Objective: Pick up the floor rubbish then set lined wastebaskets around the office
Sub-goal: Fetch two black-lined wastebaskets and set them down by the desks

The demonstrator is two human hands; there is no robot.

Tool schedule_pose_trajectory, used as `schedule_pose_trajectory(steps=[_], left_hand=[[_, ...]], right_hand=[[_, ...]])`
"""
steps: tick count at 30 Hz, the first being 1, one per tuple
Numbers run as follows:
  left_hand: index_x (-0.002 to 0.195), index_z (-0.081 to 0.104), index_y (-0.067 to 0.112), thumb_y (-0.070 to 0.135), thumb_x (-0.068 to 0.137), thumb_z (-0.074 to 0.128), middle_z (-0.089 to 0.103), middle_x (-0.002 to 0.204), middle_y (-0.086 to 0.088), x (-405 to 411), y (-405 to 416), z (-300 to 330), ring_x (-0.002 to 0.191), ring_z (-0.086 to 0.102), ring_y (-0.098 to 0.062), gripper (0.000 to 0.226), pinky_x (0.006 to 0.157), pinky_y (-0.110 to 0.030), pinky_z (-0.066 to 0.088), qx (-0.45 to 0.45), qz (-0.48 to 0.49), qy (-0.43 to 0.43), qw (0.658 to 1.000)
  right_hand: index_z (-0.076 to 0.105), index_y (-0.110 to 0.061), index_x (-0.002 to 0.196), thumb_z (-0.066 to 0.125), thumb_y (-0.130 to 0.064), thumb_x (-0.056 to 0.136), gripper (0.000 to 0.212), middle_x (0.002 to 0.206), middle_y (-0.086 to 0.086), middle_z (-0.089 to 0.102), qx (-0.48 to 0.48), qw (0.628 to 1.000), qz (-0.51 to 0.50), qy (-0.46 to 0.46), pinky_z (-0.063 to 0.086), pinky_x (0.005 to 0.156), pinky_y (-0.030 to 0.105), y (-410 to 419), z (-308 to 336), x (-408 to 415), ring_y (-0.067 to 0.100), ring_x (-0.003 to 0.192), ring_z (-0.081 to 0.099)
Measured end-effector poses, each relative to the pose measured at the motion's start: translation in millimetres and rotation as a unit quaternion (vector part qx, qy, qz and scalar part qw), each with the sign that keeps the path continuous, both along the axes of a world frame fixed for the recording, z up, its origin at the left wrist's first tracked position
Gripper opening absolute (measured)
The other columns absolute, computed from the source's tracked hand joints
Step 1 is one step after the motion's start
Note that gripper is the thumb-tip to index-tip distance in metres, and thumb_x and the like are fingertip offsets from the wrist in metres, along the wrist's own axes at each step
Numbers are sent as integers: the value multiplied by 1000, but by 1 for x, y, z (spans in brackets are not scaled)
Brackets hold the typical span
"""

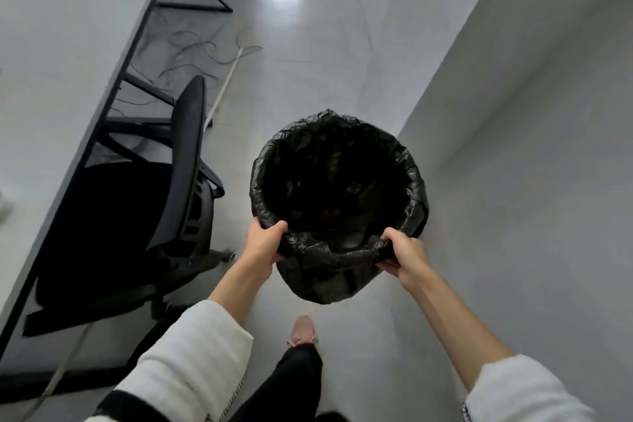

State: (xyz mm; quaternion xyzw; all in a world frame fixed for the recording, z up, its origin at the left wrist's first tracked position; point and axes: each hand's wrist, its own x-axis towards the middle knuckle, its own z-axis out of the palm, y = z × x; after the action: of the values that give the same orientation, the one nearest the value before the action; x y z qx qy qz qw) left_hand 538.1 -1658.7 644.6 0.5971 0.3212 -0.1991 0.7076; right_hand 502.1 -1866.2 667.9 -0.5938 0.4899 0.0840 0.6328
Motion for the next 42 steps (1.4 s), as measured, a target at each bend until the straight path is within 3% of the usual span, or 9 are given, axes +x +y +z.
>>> schedule_pose_trajectory(steps=[9,14,20,22,25,29,33,38,42], left_hand=[[122,48,8,4,85,50,61,106,-12,172,-19,20,90,61,-26,37,75,-36,54,20,40,15,999],[124,47,8,5,84,50,59,109,-12,306,-21,16,92,60,-27,40,66,-31,53,40,63,2,997],[121,50,9,1,82,45,62,107,-14,469,-27,24,98,61,-31,40,84,-45,55,66,86,-7,994],[119,50,9,-2,82,43,61,101,-13,523,-23,27,91,61,-30,39,76,-42,56,69,94,-3,993],[113,47,10,-2,81,42,57,93,-11,598,-13,30,81,57,-26,34,68,-35,52,88,95,1,992],[106,46,10,-2,84,41,54,81,-6,693,3,27,70,55,-20,26,62,-30,50,92,87,8,992],[104,46,10,-4,84,40,54,79,-7,806,26,15,69,55,-21,25,63,-32,50,74,70,28,994],[114,45,14,-4,84,40,54,81,-3,956,64,16,71,56,-17,36,60,-30,51,76,24,23,997],[120,43,13,-1,84,43,55,88,-2,1069,88,19,80,58,-19,39,69,-34,55,98,-13,25,995]], right_hand=[[50,-3,77,52,1,82,7,71,10,52,48,999,24,5,51,64,34,-24,23,192,19,64,53],[51,-2,84,52,0,82,3,72,11,52,69,997,40,1,52,66,35,-25,13,332,20,66,53],[51,-1,95,55,-4,84,12,84,12,56,58,991,120,-9,55,64,36,-39,18,504,20,74,57],[53,-5,108,63,-13,84,27,94,9,62,45,988,142,-32,53,65,34,-44,23,564,21,82,60],[52,-14,115,74,-27,78,45,107,3,63,24,986,153,-58,52,81,37,-47,27,653,22,99,60],[50,-10,125,77,-50,55,85,121,8,61,-35,992,113,-54,51,94,45,-44,11,767,28,107,61],[39,-13,131,69,-36,78,65,123,9,54,-83,991,87,-59,49,97,48,-26,-3,888,30,111,56],[59,-8,113,56,-27,86,33,118,14,59,-139,983,121,-20,51,93,45,2,-20,1028,34,103,59],[54,-8,100,49,-8,88,13,104,15,59,-116,985,127,-17,46,72,35,16,-24,1129,29,87,56]])
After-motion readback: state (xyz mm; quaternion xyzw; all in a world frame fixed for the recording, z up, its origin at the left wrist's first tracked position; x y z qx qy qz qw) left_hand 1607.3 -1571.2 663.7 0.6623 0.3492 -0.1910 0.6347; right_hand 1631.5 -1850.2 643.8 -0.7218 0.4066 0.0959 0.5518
